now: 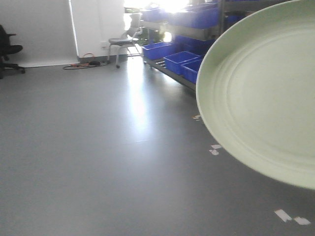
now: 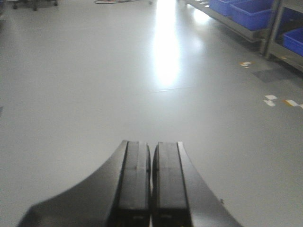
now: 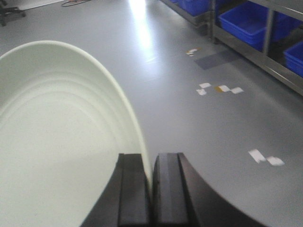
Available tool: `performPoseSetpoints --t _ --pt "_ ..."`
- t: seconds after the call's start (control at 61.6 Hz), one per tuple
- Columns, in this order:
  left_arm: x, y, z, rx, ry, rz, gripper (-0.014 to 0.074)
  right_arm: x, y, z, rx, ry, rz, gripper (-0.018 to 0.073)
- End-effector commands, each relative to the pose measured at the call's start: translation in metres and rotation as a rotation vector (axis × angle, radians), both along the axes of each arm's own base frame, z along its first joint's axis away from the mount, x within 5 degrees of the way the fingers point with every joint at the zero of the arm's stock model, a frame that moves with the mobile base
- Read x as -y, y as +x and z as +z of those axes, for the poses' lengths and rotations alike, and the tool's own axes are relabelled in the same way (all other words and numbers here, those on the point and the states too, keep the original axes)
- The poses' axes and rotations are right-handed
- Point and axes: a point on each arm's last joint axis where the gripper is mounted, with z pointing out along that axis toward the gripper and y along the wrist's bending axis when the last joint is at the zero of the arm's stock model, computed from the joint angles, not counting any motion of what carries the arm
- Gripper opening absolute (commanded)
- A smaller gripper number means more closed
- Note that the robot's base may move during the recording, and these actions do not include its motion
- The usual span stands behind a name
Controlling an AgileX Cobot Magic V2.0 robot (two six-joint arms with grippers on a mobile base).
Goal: Place green plate on second shelf with right arm
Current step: 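Drive the base to the blue-bin shelf holding the plate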
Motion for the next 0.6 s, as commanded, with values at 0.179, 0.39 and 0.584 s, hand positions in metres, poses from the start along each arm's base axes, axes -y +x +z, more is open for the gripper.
performPoseSetpoints --t 0.179,0.39,0.584 --pt "0.0013 0.001 -0.0035 0.056 0.004 -0.018 0.0124 0.0016 0.0029 0.0203 0.136 0.019 -0.02 0.0057" --pt "0.0013 0.001 -0.0035 0.056 0.004 -0.018 0.0124 0.0016 0.0029 0.0203 0.136 0.019 -0.02 0.0057" --pt "0.0013 0.001 -0.0035 0.056 0.004 -0.018 0.0124 0.0015 0.0029 0.0204 0.136 0.019 -0.02 0.0057"
